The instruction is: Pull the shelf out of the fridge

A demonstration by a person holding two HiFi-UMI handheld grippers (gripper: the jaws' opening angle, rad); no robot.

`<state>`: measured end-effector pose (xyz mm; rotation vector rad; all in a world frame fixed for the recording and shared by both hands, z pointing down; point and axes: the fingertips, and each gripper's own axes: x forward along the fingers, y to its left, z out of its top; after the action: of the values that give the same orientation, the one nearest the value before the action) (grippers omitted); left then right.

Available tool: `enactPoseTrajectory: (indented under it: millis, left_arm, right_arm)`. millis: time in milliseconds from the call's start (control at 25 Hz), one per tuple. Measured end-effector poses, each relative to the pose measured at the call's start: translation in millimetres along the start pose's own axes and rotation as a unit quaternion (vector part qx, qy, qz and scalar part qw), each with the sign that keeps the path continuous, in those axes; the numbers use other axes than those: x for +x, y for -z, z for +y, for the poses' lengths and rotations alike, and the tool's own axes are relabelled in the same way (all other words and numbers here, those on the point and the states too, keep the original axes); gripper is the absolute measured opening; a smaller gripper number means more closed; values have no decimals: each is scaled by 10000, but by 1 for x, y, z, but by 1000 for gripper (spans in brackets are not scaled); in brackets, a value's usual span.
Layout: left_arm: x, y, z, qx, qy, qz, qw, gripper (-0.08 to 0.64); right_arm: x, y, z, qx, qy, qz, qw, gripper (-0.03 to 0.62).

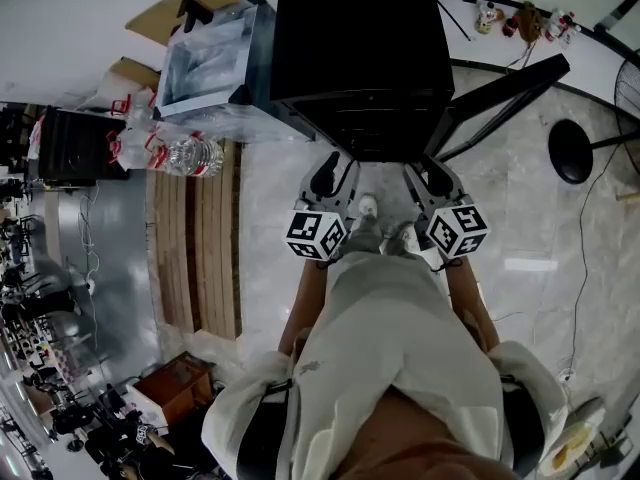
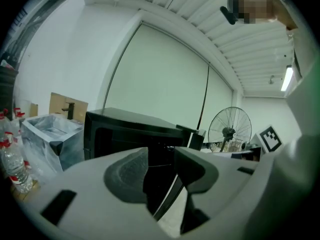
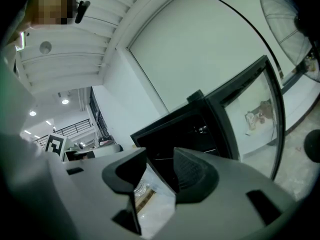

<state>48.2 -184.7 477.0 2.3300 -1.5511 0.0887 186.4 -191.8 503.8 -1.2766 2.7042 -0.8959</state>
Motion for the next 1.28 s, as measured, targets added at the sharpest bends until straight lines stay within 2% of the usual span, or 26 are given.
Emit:
enactPoseTrajectory:
  millis: [280, 840, 1280]
  left_arm:
    - [18, 16, 22, -391, 35, 3, 9992, 169]
    - [64, 56, 60, -1179, 252, 173, 9926, 169]
    - [91, 80, 83, -1472, 266, 282, 9884, 182]
  right_arm:
    - [22, 9, -4, 168, 133, 51, 9998, 166]
    - [68, 28, -45, 871, 518, 47, 9948, 167]
    - [101, 54, -63, 1298, 595, 96, 9897, 178]
